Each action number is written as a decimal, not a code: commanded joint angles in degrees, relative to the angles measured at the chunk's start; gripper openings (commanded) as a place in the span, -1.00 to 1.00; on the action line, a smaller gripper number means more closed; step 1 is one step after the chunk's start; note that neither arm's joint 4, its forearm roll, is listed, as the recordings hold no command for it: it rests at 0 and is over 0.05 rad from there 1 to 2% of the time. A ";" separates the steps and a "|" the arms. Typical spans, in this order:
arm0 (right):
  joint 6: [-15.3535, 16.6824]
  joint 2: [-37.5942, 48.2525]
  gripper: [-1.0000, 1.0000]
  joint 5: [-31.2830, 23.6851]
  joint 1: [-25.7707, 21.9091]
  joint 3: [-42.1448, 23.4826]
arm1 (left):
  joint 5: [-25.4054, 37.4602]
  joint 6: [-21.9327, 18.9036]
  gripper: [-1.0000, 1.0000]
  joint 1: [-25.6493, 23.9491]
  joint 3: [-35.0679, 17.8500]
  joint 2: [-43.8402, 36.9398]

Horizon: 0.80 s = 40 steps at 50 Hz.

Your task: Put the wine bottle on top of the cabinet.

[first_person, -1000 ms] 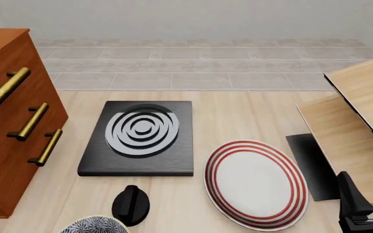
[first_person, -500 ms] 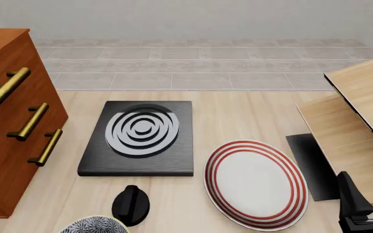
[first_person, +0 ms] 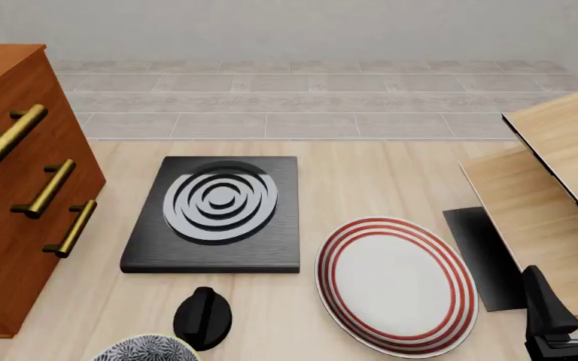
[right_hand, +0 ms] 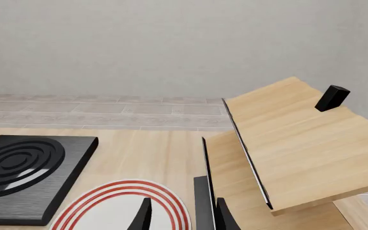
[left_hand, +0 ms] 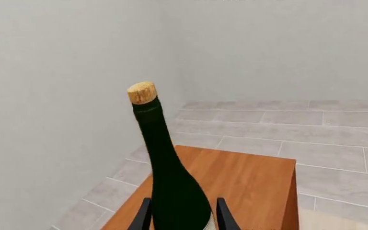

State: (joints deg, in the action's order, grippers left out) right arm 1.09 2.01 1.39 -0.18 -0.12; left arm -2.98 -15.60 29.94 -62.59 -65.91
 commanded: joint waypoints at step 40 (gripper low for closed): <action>0.01 0.01 1.00 0.01 0.00 0.00 | 12.64 3.70 1.00 -2.45 -4.48 11.95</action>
State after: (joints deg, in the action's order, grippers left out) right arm 1.09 2.01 1.39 -0.19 -0.12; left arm 7.00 -12.82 28.20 -66.00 -56.24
